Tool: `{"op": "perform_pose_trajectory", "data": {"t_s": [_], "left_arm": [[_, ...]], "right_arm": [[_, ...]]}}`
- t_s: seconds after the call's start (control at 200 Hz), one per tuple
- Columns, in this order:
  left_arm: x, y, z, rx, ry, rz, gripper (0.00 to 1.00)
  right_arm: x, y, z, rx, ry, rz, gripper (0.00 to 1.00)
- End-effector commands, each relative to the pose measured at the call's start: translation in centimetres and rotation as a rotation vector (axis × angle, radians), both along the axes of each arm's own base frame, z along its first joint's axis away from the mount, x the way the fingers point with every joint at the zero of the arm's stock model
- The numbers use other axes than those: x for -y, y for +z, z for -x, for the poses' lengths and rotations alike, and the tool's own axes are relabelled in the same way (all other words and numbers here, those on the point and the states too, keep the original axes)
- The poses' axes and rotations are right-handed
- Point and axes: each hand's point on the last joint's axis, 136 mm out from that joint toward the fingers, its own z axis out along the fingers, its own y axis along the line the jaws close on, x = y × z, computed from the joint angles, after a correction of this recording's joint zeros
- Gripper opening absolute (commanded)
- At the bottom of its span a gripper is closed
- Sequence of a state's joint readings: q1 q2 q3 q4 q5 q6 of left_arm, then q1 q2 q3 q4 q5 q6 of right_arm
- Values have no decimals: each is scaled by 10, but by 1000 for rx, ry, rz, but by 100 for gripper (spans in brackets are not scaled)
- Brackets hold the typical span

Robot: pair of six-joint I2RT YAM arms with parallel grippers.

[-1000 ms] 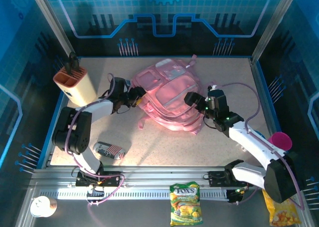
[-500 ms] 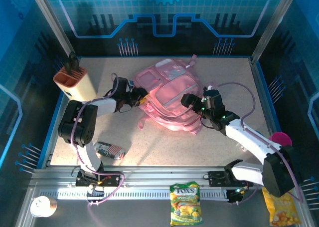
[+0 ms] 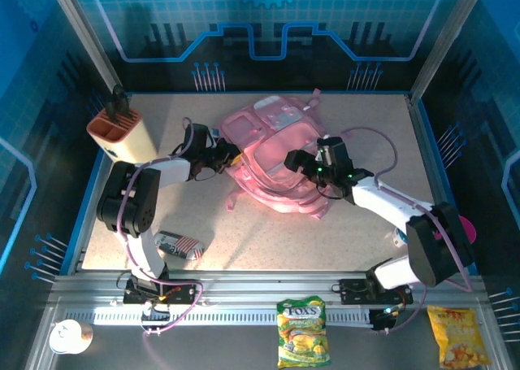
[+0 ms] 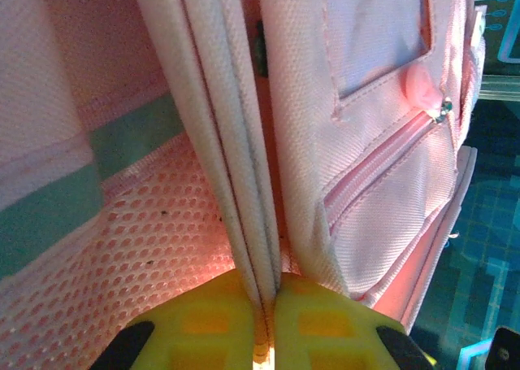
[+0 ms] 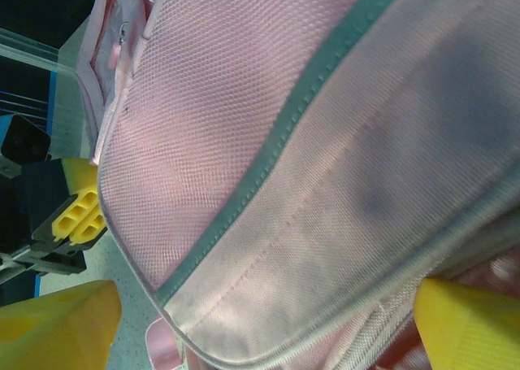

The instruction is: Pack books, pencil case, and school supplies into a backpack

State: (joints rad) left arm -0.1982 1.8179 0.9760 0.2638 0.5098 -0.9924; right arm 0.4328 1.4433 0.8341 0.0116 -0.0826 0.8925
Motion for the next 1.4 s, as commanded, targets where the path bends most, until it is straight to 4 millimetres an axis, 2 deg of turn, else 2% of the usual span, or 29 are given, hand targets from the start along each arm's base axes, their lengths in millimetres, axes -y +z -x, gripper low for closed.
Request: {"op": "perform_pose_trajectory", "data": {"t_s": [0.0,0.335,0.415,0.56,0.66,0.77,0.88,1.036,1.146,1.396], "left_arm": [[3,22,11,57,-34,-4,0],[-2,31,37,61,-4,16,0],[0,35,38,65,-11,18,0],[5,39,38,68,-26,22,0],[7,42,37,70,-29,22,0],[9,48,35,79,-33,26,0],[12,56,34,92,-32,36,0],[14,68,34,84,7,59,0],[9,73,37,43,74,65,0],[11,84,38,28,103,77,0]], "right_arm": [[-17,23,-23,69,71,-35,92],[-23,18,-82,94,161,24,91],[-19,19,-87,83,169,55,89],[-4,33,-70,110,145,135,90],[7,44,-44,142,154,215,91],[5,49,-12,142,190,289,91],[-16,48,14,148,235,320,88],[-64,46,34,163,251,269,77],[-94,46,36,186,239,260,70],[-126,36,32,146,190,260,52]]}}
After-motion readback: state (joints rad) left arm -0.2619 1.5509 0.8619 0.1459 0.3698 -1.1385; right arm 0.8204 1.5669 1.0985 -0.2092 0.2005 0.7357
